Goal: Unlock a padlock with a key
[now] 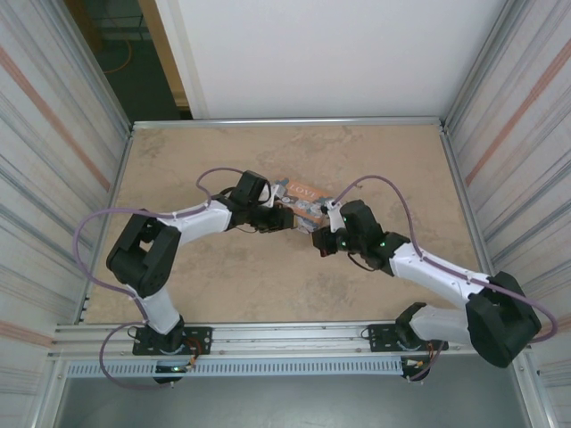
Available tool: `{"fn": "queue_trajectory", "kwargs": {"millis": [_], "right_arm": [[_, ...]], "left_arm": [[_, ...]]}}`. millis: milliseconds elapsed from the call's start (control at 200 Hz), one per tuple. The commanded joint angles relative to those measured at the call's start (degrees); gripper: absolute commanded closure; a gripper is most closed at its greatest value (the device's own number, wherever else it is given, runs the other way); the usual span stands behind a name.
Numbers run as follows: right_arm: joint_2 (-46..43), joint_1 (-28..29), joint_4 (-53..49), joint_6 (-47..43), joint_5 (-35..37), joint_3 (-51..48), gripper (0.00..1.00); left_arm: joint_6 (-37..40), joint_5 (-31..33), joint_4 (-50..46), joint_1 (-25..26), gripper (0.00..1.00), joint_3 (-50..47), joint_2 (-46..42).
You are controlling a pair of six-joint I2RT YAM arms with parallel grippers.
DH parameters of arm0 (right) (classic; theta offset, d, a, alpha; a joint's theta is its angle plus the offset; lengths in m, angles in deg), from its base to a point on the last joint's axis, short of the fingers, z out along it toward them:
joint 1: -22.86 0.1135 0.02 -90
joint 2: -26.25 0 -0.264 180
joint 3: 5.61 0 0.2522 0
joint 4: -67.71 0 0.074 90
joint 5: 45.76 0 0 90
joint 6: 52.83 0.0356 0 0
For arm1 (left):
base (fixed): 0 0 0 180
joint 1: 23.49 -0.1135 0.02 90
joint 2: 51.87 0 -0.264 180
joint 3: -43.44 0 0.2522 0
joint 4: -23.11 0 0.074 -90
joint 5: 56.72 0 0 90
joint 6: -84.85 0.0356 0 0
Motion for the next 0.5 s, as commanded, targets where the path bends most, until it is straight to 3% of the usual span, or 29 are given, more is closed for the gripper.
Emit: {"fn": "queue_trajectory", "kwargs": {"millis": [0, 496], "right_arm": [[-2.71, 2.64, 1.34, -1.97, 5.87, -2.6, 1.0], [-1.47, 13.12, 10.62, -1.44, 22.86, -8.52, 1.0]], "left_arm": [[-2.63, -3.82, -0.74, 0.5, 0.88, 2.3, -3.18], [-8.16, -3.51, 0.07, 1.57, 0.88, 1.76, -4.33]]}}
